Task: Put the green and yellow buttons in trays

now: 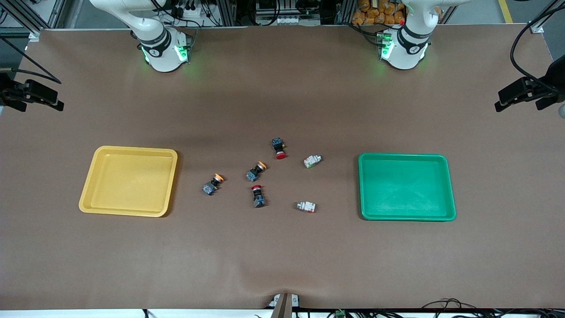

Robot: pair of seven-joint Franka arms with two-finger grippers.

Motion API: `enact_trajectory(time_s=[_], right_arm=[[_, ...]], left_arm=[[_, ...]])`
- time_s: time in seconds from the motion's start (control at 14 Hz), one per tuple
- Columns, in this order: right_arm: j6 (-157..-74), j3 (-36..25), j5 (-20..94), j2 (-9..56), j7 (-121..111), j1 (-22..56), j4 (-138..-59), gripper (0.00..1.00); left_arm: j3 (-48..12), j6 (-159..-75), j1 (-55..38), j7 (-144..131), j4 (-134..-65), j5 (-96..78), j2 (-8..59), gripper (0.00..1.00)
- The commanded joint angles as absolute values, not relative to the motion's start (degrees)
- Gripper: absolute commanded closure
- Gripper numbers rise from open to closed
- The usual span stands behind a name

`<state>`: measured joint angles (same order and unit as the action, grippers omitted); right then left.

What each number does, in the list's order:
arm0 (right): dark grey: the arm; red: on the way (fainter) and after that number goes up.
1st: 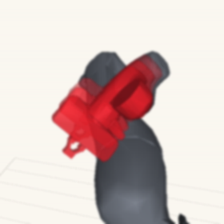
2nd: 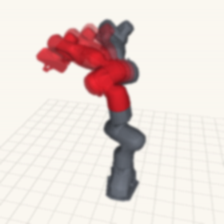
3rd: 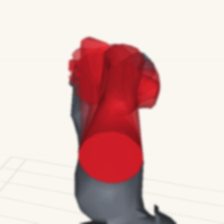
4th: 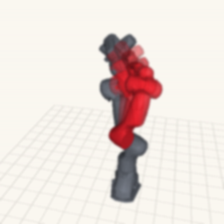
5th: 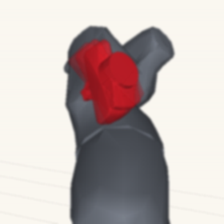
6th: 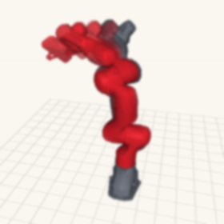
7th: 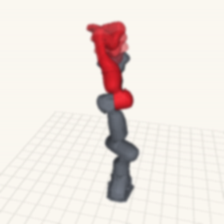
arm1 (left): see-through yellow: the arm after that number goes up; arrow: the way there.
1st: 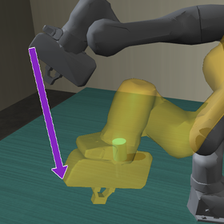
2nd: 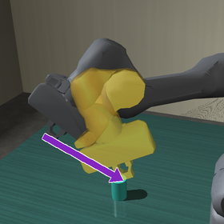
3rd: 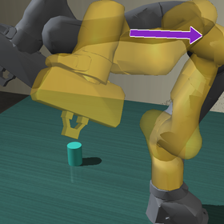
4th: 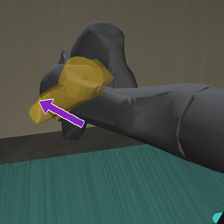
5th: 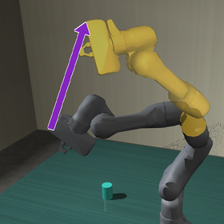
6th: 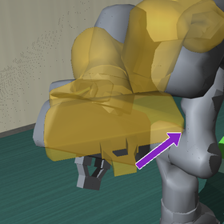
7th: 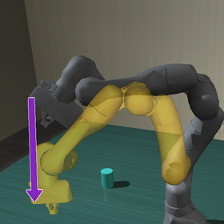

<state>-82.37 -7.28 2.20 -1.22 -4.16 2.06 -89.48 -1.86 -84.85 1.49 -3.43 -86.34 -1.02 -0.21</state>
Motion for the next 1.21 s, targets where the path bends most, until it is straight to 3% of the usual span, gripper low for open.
enact_trajectory(time_s=[0.0, 0.21, 0.57, 1.14], right_arm=[[-81.65, -6.42, 1.23, -2.46, -4.22, 1.32, -89.74, 0.00], [-81.56, -6.33, 1.23, -2.46, -4.22, 1.41, -89.74, 0.00], [-81.56, -6.24, 1.32, -2.46, -3.87, 2.46, -89.82, 0.00], [-80.24, -6.15, 1.41, -2.64, -4.04, 2.46, -89.74, 0.00]], left_arm=[[-2.02, -83.67, 1.76, -2.81, -85.78, -0.62, 0.09, 0.00], [-2.02, -83.41, 1.76, -3.34, -85.69, -0.44, 0.44, 0.00], [-2.64, -84.11, -2.27, -7.80, -86.49, 0.08, 7.89, 0.00], [-3.07, -95.87, -13.87, -22.93, -86.22, -0.09, 19.05, 0.00]])
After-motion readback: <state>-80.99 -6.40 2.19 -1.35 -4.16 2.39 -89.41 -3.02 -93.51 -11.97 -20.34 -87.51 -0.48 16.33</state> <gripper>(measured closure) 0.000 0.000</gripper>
